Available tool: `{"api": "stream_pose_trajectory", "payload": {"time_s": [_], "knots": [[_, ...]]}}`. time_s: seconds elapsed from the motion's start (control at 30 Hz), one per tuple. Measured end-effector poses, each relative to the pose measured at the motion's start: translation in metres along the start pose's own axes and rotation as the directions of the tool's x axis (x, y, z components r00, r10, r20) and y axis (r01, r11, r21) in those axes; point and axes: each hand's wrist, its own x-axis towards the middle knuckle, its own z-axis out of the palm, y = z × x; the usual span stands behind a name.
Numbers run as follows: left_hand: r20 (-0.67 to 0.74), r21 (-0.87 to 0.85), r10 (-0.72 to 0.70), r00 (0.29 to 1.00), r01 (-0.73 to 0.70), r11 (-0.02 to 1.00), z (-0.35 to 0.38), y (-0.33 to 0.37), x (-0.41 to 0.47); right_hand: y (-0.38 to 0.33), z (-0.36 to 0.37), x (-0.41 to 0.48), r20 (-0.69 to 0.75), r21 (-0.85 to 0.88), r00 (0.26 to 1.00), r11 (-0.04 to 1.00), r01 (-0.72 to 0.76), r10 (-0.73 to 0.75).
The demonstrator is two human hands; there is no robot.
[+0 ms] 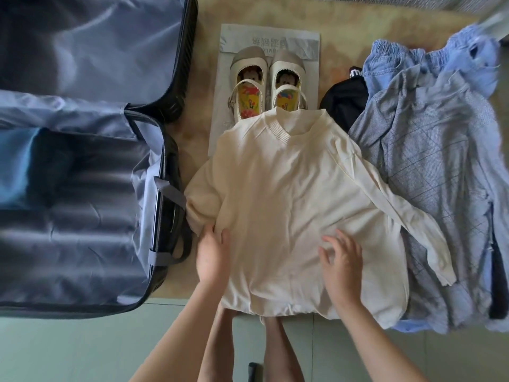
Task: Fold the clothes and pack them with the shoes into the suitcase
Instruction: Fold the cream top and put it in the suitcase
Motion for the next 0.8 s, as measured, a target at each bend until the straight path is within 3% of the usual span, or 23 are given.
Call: {"api": "stream_pose_trajectory", "payload": {"time_s": [0.13, 0.27, 0.43, 0.63, 0.8], "knots": [[-0.032, -0.255, -0.105, 0.994, 0.093, 0.962, -0.002, 0.023, 0.023, 0.010, -0.004, 0.018, 0.034, -0.052, 0.999, 0.998, 0.022, -0.020], [-0.023, -0.298, -0.185, 0.982, 0.170, 0.939, -0.001, 0.037, 0.039, 0.014, 0.003, 0.024, 0.162, -0.107, 0.982, 0.988, 0.111, -0.092], [-0.271, -0.316, -0.243, 0.931, 0.152, 0.936, -0.006, 0.035, 0.044, 0.014, 0.010, 0.020, 0.254, -0.163, 0.967, 0.984, 0.071, -0.027], [-0.218, -0.257, -0.029, 0.976, -0.028, 0.966, 0.007, 0.030, 0.039, 0.002, 0.009, 0.029, 0.146, -0.113, 0.989, 0.993, 0.020, -0.004], [-0.225, -0.244, -0.139, 0.965, 0.082, 0.966, 0.007, 0.053, 0.044, -0.014, -0.002, 0.065, 0.044, -0.036, 0.999, 0.999, -0.028, 0.029]]}}
